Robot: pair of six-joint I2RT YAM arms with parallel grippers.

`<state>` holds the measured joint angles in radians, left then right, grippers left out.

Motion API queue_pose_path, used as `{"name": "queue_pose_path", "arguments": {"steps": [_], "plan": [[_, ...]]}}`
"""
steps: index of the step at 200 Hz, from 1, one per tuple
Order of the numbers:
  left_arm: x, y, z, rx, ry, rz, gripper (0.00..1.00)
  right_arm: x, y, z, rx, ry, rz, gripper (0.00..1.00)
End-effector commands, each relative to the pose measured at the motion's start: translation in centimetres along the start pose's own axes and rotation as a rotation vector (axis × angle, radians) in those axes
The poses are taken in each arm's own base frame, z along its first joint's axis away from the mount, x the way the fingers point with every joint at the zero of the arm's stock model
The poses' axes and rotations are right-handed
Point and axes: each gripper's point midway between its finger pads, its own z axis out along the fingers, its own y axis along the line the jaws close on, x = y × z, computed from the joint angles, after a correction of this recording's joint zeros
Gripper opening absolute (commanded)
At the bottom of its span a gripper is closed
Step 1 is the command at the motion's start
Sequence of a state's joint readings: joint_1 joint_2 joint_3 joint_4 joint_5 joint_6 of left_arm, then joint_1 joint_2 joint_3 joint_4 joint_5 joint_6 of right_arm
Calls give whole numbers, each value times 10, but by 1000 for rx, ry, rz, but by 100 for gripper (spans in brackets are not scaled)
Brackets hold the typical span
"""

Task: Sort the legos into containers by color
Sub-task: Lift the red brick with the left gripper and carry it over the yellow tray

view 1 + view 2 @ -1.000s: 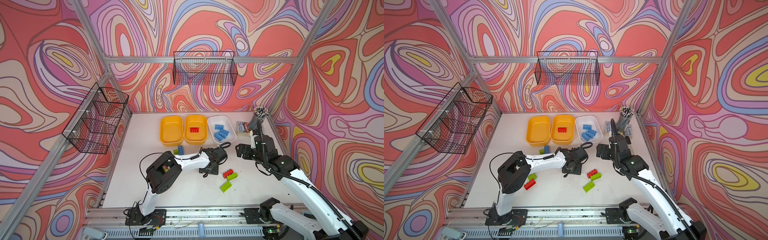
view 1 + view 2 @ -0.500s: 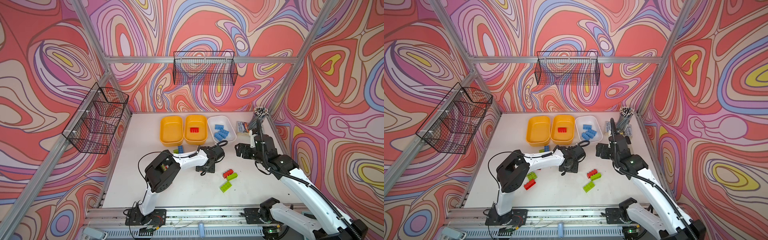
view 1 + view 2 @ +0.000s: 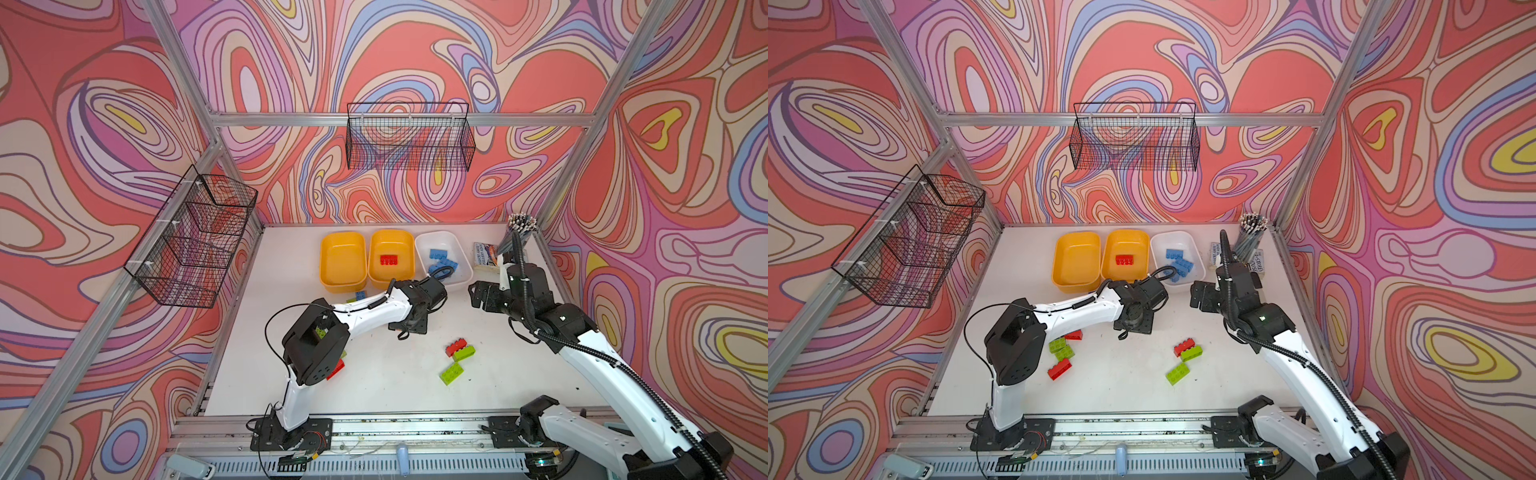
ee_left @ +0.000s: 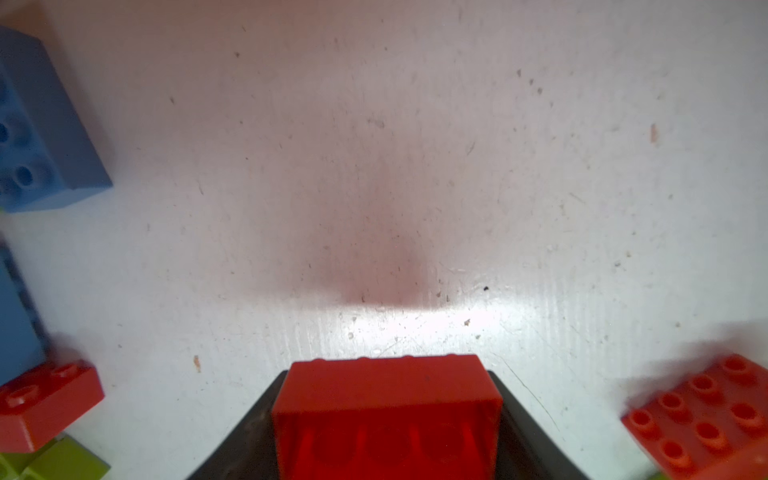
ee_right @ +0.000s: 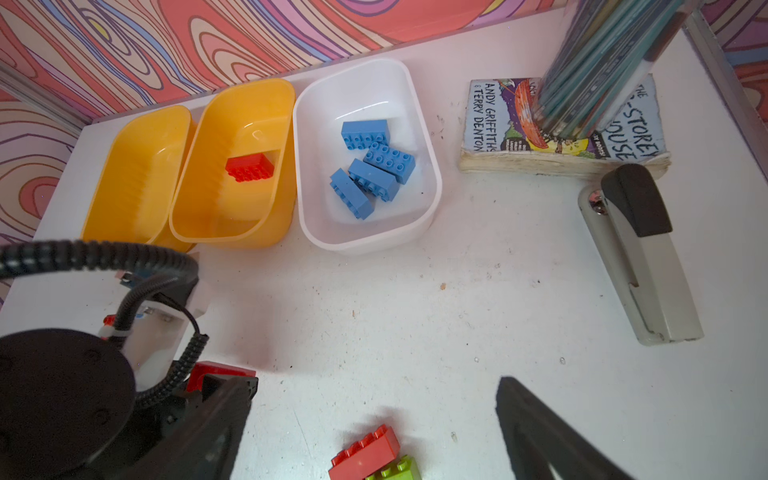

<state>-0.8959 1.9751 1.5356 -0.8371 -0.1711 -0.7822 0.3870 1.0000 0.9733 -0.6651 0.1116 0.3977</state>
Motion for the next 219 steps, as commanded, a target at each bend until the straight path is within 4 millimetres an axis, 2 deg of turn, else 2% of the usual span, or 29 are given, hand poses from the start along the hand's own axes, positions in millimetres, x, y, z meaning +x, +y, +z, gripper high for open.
{"name": "queue_pose_path", "arguments": {"steps": [1,37,66,93,120,132,155,170,197,219], "plan": [[-33,21,-29,-20,-65,-8,25,-12,5,-3,-11,-21,2,98],[-92,39,-44,2,-145,-52,31,-13,7,4,-3,-8,6,98],[-140,46,-45,23,-185,-76,34,-17,6,10,17,0,4,98],[-176,50,-30,27,-206,-85,37,-22,4,18,46,4,0,98],[-204,61,-3,38,-201,-135,43,-25,3,27,70,8,-4,98],[-213,63,7,54,-200,-154,49,-26,4,32,75,16,-7,98],[-225,62,17,89,-203,-162,77,-25,4,41,87,31,-15,98],[-228,58,15,106,-213,-156,89,-22,3,47,96,46,-17,98],[-226,56,3,136,-219,-155,98,-7,0,60,105,94,-19,98],[-215,59,-10,156,-227,-160,100,13,-4,68,107,145,-10,98]]}}
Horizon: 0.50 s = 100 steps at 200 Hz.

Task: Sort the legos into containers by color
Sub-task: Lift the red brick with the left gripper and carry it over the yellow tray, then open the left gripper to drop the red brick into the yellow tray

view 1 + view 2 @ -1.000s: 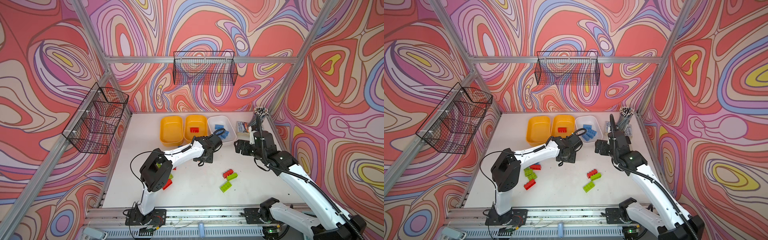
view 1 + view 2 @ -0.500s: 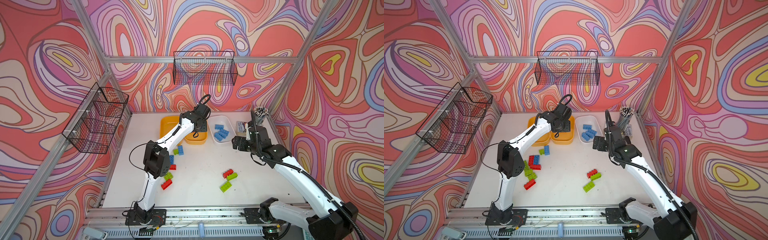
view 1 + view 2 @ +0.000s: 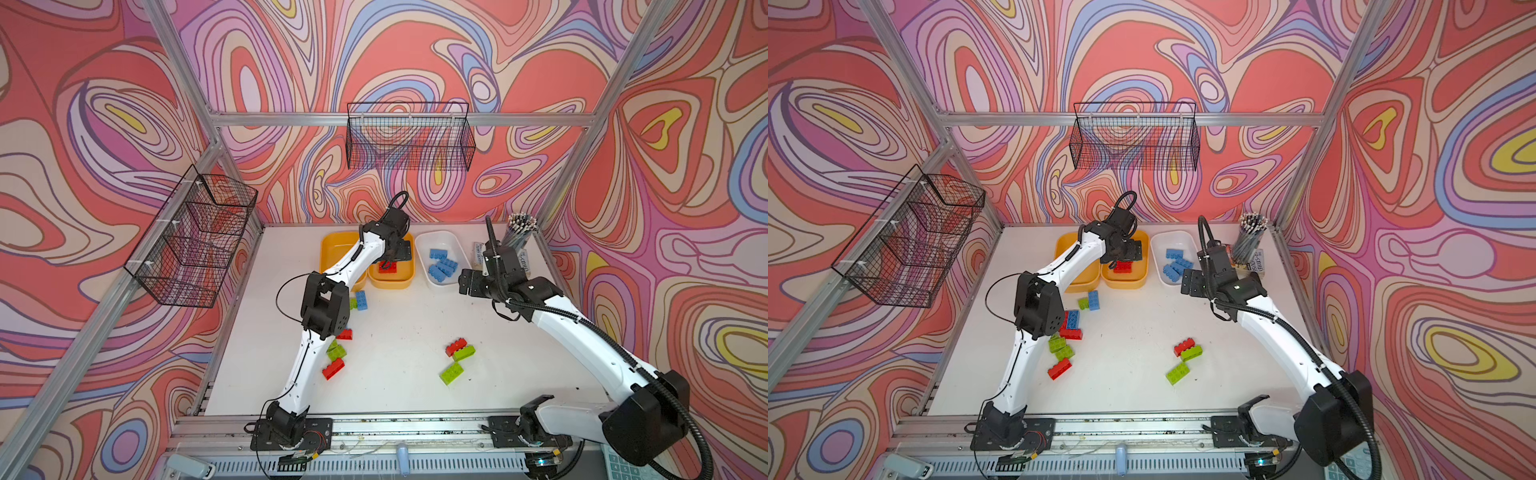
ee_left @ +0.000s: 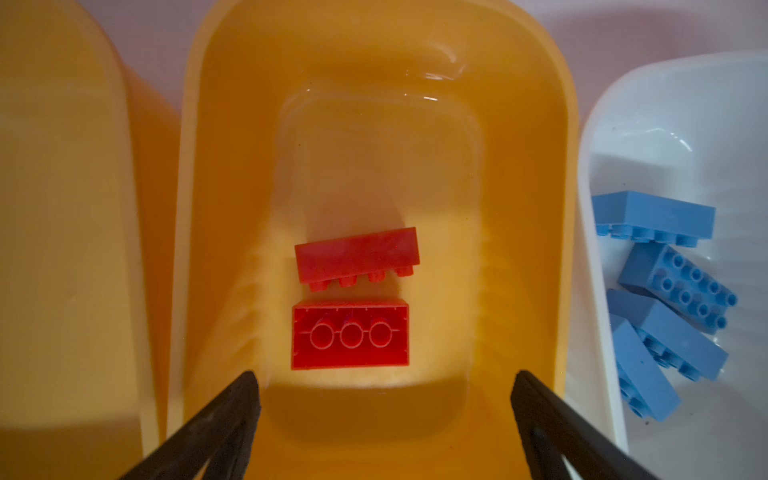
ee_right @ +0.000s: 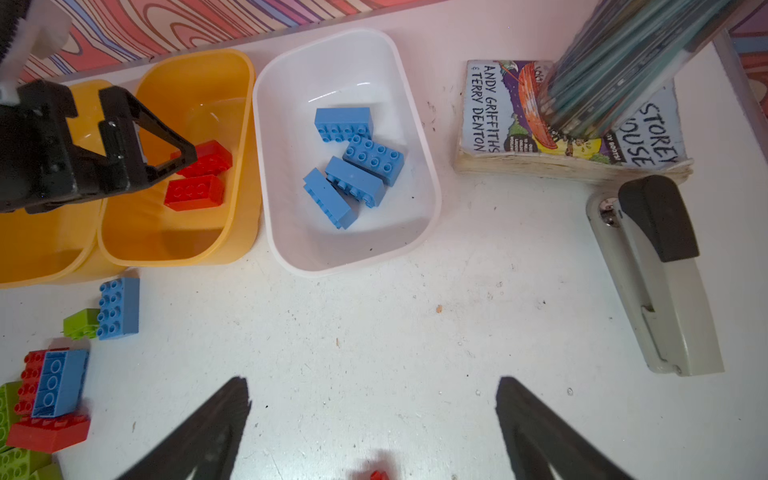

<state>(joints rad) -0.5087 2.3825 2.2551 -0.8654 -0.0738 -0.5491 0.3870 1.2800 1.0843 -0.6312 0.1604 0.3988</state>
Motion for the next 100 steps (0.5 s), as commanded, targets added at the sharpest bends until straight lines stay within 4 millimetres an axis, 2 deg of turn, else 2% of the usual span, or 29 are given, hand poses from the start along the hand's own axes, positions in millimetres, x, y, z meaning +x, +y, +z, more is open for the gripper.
{"name": "queue_pose_path", "arguments": {"steps": [1,24,42,73,100], "plan": [[-1,-6,-38,55,-30,9,100,18,-3,11,6,46,5,98],[17,-2,-60,85,-38,15,100,42,-3,19,-14,117,8,98],[40,5,-76,88,-37,28,100,61,-3,23,-34,169,10,98],[91,22,-102,98,-21,60,100,88,3,23,-62,224,-4,97],[135,36,-119,110,-10,68,100,113,16,27,-71,269,-40,95]]}}
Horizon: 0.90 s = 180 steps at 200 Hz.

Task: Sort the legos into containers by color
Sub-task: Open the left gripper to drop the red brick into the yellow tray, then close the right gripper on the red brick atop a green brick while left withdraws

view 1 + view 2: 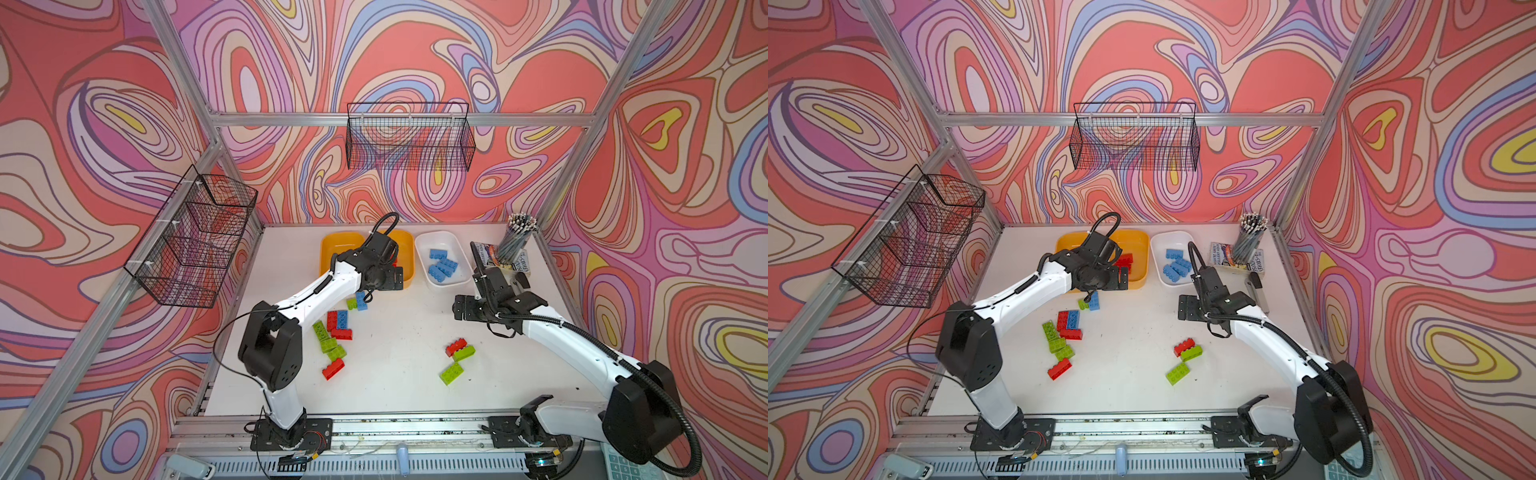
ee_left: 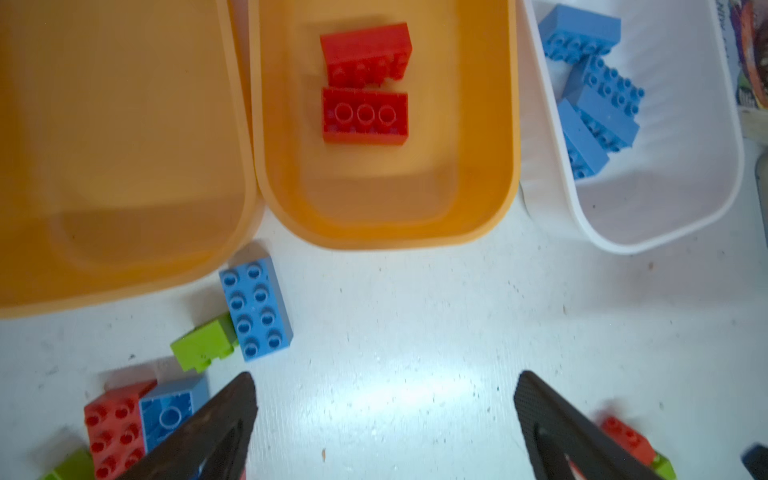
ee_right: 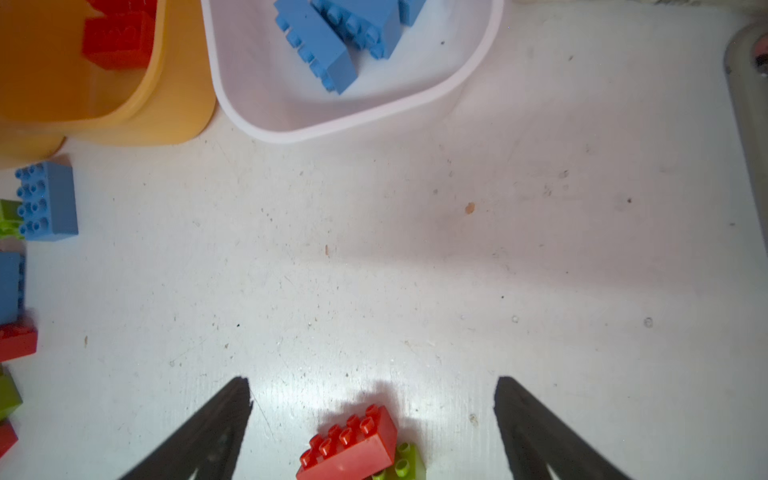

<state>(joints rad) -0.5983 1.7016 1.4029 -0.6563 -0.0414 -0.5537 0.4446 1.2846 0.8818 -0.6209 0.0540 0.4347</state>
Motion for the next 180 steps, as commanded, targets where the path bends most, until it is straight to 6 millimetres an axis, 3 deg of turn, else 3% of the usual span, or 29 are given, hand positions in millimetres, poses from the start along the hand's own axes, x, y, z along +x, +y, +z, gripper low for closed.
{"name": "queue_pose_path", "arguments": {"steps": [1,27,52,106,180], "plan": [[25,3,-10,21,-10,-1,100,19,15,5,-26,37,-12,95],[58,15,-19,22,7,-5,100,39,29,16,-27,74,-55,94],[76,30,-26,8,6,-16,100,52,30,25,6,109,-96,94],[95,48,-41,8,-21,-39,100,72,22,35,48,173,-138,95],[113,64,-46,2,-32,-62,100,96,21,45,61,253,-187,95]]}}
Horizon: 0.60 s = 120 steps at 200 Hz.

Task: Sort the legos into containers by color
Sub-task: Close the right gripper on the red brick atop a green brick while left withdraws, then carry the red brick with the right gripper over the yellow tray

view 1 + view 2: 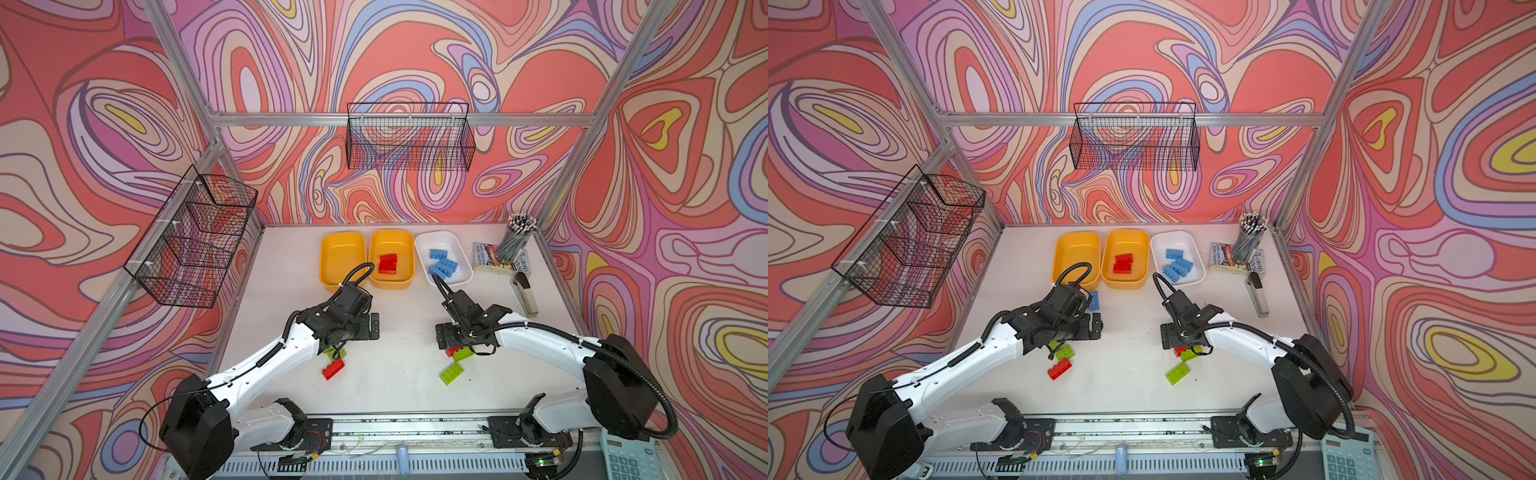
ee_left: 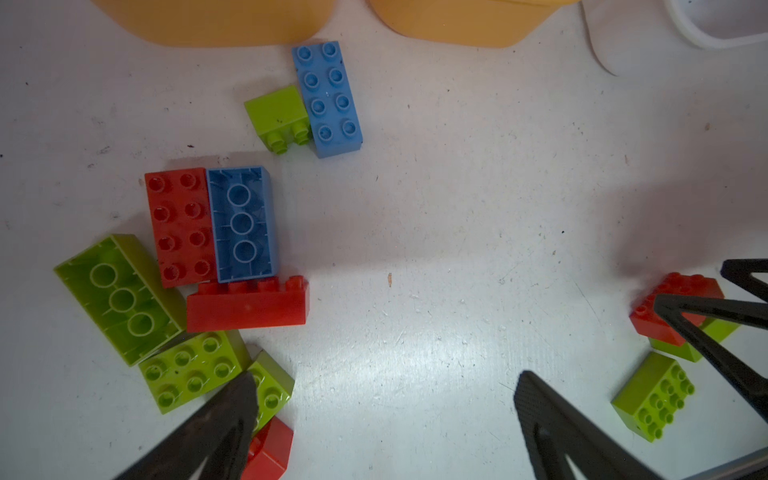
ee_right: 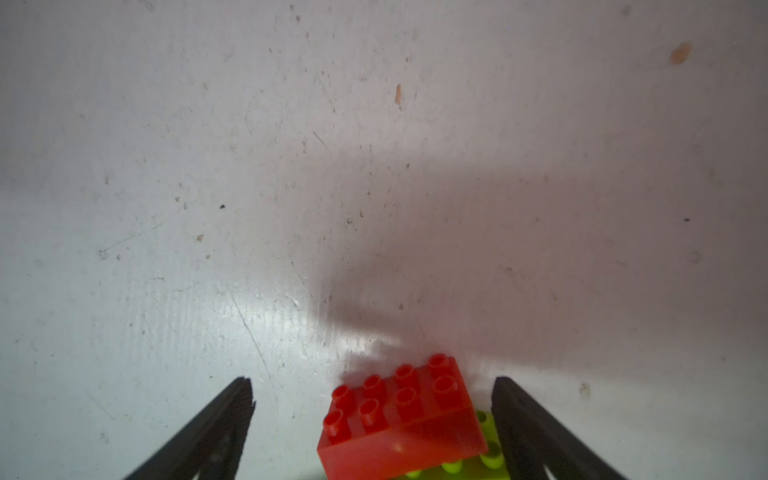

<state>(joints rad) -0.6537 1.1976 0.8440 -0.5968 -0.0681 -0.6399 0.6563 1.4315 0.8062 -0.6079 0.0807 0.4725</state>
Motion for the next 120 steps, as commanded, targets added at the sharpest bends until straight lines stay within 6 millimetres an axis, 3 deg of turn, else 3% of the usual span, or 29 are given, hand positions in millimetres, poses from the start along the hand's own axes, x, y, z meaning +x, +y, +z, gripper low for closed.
{"name": "queue_pose_path", "arguments": {"steps": [1,41,120], "plan": [[0,4,-4,-3,-27,-22,100,16,-4,8,25,53,-18,95],[1,9,-8,-16,-35,-22,100,22,-6,15,39,73,-20,92],[2,14,-5,-49,-30,-24,100,21,-4,19,49,88,-31,66]]}}
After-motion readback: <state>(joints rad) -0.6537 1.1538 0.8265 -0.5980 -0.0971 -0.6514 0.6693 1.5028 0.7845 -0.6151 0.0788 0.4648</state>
